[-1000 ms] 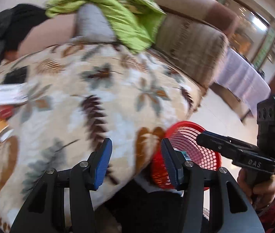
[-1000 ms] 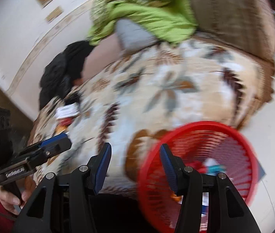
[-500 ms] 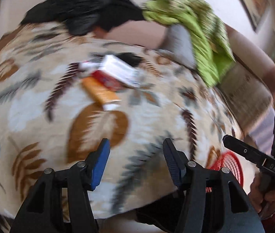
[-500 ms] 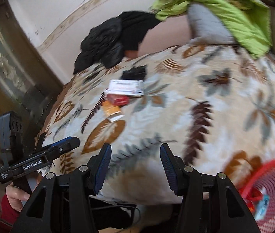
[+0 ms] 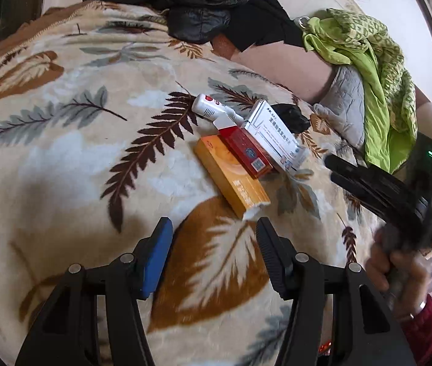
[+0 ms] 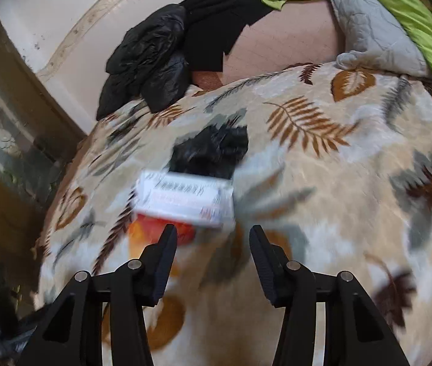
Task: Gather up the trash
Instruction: 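Open the left tool to drop the red tissue pack while the right tool returns to the bed, then grasp the white medicine box with the right tool while the left tool grasps the orange box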
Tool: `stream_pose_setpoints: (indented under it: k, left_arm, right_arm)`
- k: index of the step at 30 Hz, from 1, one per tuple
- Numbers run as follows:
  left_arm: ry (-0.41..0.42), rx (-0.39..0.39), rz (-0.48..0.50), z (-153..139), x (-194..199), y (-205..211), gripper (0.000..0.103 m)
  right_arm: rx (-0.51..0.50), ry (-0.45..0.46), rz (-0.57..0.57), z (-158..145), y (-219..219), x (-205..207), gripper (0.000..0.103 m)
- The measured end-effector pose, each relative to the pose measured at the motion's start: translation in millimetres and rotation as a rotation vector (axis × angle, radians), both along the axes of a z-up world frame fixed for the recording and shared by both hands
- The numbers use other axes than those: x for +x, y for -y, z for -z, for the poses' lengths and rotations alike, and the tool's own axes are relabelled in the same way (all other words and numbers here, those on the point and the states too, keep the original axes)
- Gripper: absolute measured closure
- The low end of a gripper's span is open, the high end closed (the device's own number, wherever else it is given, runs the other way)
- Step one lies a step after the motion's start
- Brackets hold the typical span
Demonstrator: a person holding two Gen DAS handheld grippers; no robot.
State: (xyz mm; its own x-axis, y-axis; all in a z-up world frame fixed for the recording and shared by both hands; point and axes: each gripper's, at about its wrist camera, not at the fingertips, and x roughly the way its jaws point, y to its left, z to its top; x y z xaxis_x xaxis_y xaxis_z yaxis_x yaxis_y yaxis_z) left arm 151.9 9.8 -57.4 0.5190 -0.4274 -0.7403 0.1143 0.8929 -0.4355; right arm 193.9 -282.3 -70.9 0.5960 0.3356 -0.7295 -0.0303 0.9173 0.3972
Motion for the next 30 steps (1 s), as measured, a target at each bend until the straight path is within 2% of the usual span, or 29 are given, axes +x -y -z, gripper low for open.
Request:
stream_pose_setpoints:
  k: [2, 5, 8, 12, 14, 19, 24, 26, 28, 30]
  left_arm:
    - [-0.001, 0.0, -0.006, 5.8, 8.1, 1.0, 0.047]
    - [-0.01, -0.015, -0.016, 13.0, 16.4, 0.4, 0.047]
    - [-0.017, -0.034, -0.017, 15.6, 23.7, 1.8, 0.045]
    - [-0.004, -0.027, -0.003, 15.0, 28.3, 11.6, 0.037]
    - [-0.007, -0.023, 0.015, 15.3, 30.0, 19.9, 0.036]
    - [-0.003, 0.038, 0.029, 15.6, 37.9, 44.4, 0.034]
    - [-0.015, 0.147, 0.019, 22.5, 58.6, 72.8, 0.034]
    - [-0.033, 0.193, 0.009, 30.0, 67.3, 83.4, 0.034]
    - [-0.038, 0.252, -0.005, 38.4, 73.2, 90.0, 0.034]
    - [-0.006, 0.289, -0.001, 38.4, 74.3, 93.6, 0.034]
  right_arm:
    - [0.041, -0.019, 0.011, 13.9, 2.6, 21.2, 0.056]
    - [0.147, -0.062, -0.001, 34.8, 1.4, 42.2, 0.079]
    - [0.159, -0.031, -0.022, 30.8, -9.5, 35.1, 0.095]
    - [0.248, -0.005, -0.037, 14.7, -15.4, 7.0, 0.097]
    - [0.273, 0.022, -0.022, 1.9, -11.3, -13.4, 0.097]
    - [0.242, 0.076, 0.125, -25.1, 23.5, -73.0, 0.097]
    - [0.235, -0.001, 0.207, -10.2, 42.6, -120.1, 0.097]
    - [0.273, -0.038, 0.2, -2.5, 48.0, -132.3, 0.097]
    - [0.257, -0.058, 0.17, -0.3, 48.9, -138.2, 0.095]
    - [0.24, -0.071, 0.145, 0.6, 47.5, -140.2, 0.093]
